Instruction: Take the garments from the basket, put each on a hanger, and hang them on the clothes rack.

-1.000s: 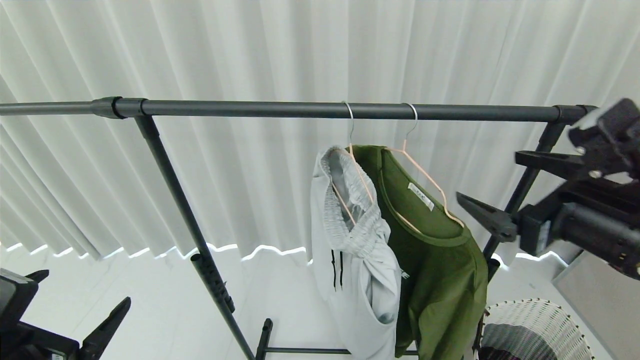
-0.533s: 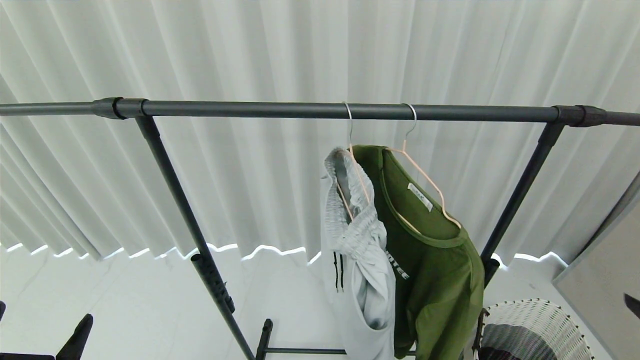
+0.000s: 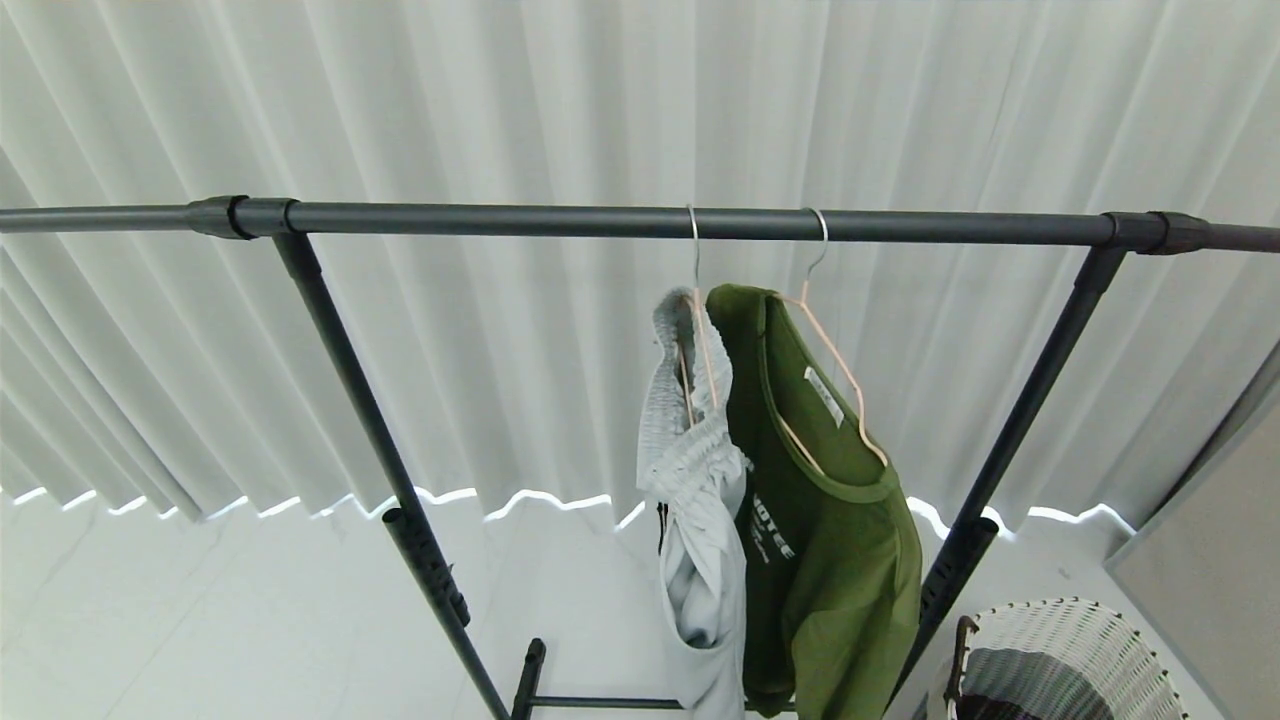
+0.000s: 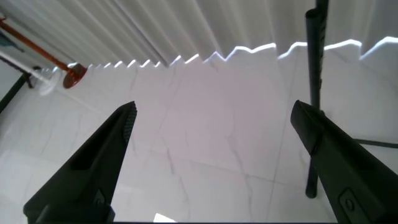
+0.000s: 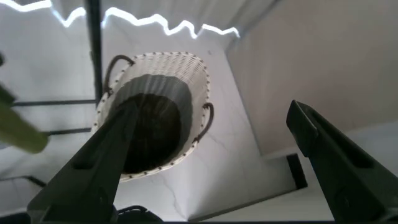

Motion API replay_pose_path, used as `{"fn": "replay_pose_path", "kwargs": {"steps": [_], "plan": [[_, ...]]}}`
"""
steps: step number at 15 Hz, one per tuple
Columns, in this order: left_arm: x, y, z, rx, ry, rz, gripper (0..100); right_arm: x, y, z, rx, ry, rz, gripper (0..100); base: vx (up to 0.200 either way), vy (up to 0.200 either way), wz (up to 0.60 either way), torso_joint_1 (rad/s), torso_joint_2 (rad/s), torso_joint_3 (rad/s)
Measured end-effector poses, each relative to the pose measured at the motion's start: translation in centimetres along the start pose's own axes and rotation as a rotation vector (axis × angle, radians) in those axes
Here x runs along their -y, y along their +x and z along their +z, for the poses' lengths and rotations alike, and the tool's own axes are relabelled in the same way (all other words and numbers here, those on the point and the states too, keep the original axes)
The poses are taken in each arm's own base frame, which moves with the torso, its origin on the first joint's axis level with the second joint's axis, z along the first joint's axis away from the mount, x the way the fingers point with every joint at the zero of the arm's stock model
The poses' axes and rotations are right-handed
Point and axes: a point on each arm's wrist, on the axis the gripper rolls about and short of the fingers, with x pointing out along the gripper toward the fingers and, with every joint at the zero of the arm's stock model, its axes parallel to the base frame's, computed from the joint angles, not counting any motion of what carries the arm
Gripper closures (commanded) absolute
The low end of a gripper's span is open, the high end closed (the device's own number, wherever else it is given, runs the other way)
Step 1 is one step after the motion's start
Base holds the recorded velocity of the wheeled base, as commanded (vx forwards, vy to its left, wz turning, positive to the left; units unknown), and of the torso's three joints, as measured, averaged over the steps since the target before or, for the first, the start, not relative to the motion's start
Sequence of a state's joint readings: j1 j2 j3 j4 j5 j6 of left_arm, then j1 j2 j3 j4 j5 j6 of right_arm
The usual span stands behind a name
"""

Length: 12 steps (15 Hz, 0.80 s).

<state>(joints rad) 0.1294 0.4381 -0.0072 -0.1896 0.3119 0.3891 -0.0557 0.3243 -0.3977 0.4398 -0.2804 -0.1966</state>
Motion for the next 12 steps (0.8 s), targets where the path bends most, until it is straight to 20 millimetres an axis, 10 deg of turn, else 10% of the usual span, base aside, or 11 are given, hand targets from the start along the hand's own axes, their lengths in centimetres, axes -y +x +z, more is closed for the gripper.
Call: {"fn": "replay_pose_path", "kwargs": {"steps": [12], "plan": [[0.1,-2.8,-2.3,0.186,-0.093,0.061,0,-1.7,1.9,-5.9,0.385,0.163,0.008,0,0.0,0.0,0.0,0.0,0.0,0.0]]}}
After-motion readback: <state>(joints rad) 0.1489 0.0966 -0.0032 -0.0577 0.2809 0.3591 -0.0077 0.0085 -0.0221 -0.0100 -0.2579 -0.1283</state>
